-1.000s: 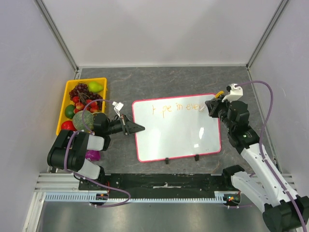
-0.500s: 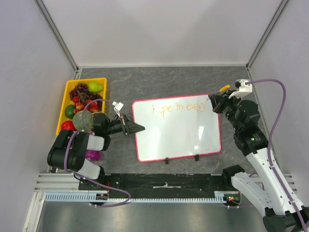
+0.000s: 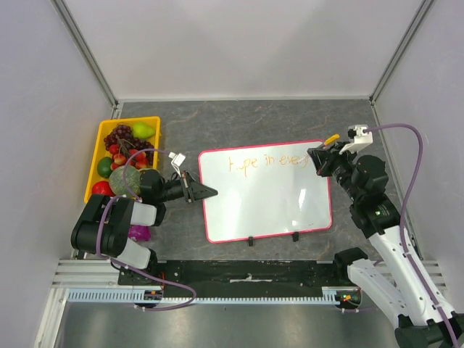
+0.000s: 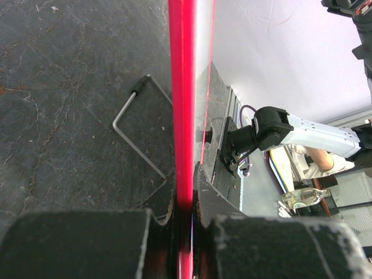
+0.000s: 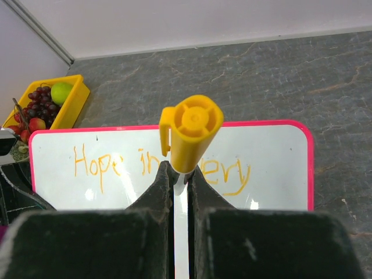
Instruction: Write a sentence on the whiteboard
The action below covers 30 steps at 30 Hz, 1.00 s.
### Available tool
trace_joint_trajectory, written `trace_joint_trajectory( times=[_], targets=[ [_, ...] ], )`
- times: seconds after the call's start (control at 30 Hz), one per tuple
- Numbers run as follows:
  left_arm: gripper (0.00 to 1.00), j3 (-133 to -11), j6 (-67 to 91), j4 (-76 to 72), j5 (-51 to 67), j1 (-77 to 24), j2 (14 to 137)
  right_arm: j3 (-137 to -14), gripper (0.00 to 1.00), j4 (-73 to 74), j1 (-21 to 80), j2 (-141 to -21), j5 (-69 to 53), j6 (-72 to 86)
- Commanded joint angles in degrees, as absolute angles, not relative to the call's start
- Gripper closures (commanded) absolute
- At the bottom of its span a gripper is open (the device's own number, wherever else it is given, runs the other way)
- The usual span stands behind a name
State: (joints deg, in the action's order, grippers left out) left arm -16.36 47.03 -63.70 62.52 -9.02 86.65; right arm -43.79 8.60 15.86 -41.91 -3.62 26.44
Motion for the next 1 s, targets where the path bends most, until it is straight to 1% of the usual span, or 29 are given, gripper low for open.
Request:
trace_joint_trajectory(
  times=[0.0, 0.67, 0.97],
  targets=[
    [0.98, -16.3, 38.1, -61.3, 57.6, -9.1, 87.4, -42.5, 1.0, 6.6, 15.7, -39.9, -5.6, 26.1],
    [0.98, -16.4, 38.7, -62.1, 58.1, -9.1, 88.3, -42.5, 1.0, 6.9, 15.8, -40.3, -5.9, 21.9],
    [0.98, -16.4, 38.1, -61.3, 57.8, -9.3, 87.6, -44.8, 1.0, 0.4, 16.8, -46.6, -11.0, 25.7]
  ],
)
